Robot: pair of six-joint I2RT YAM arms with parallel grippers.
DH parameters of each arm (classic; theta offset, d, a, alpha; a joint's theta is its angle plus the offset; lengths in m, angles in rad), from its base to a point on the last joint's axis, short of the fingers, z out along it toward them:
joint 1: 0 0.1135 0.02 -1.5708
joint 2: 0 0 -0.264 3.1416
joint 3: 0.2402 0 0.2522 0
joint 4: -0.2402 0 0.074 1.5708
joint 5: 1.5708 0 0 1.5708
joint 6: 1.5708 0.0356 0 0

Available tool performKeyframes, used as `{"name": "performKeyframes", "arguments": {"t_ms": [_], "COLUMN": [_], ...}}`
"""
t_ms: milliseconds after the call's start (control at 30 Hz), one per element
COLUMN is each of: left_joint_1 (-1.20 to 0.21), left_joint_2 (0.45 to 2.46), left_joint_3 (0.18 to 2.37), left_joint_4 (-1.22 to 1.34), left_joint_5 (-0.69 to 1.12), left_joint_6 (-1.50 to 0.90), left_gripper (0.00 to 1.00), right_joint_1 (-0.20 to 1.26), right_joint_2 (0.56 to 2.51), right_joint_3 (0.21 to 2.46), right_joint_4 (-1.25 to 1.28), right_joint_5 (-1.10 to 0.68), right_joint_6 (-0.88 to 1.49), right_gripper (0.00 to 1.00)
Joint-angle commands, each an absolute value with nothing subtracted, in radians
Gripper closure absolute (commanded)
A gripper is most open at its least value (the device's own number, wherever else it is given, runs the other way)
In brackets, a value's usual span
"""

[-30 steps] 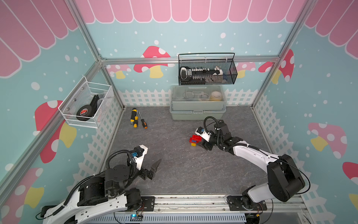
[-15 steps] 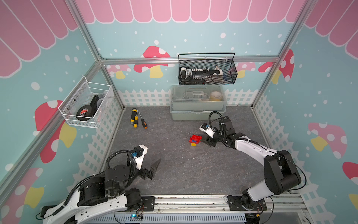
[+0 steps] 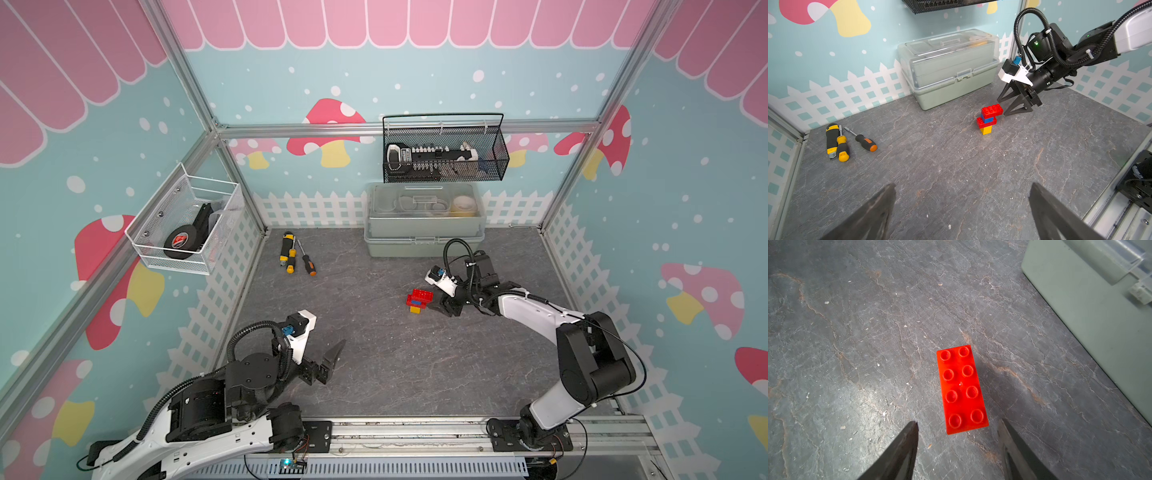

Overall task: Assemble the letter f with lego
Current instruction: Pick up the lego brick from the center of the board.

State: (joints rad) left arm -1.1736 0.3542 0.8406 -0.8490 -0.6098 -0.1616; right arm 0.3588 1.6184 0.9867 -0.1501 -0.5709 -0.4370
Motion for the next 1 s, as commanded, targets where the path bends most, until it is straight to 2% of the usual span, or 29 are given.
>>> {"name": "performKeyframes", "arguments": {"t_ms": [0,967], "left_joint_1": [-1.171,-1.17], "left_joint_2": [0.341,0.335], "left_joint_3": [0.833,0.833], "left_joint_4": [-0.864,-0.864], "left_joint_5": [-0.624,-0.619], "left_joint_6": [-0.179,-0.176], "left_gripper": [0.01,0.01], "right_joint_1": [0.35,0.347], "right_joint_2": [1.654,1.758], "right_joint_3": [1.031,1.17], "right_joint_4": [-0.179,-0.35], "right_joint_5": [-0.608,-0.638], "right_joint_6": [-0.46,-0.489], "right_gripper": [0.38,0.43]}}
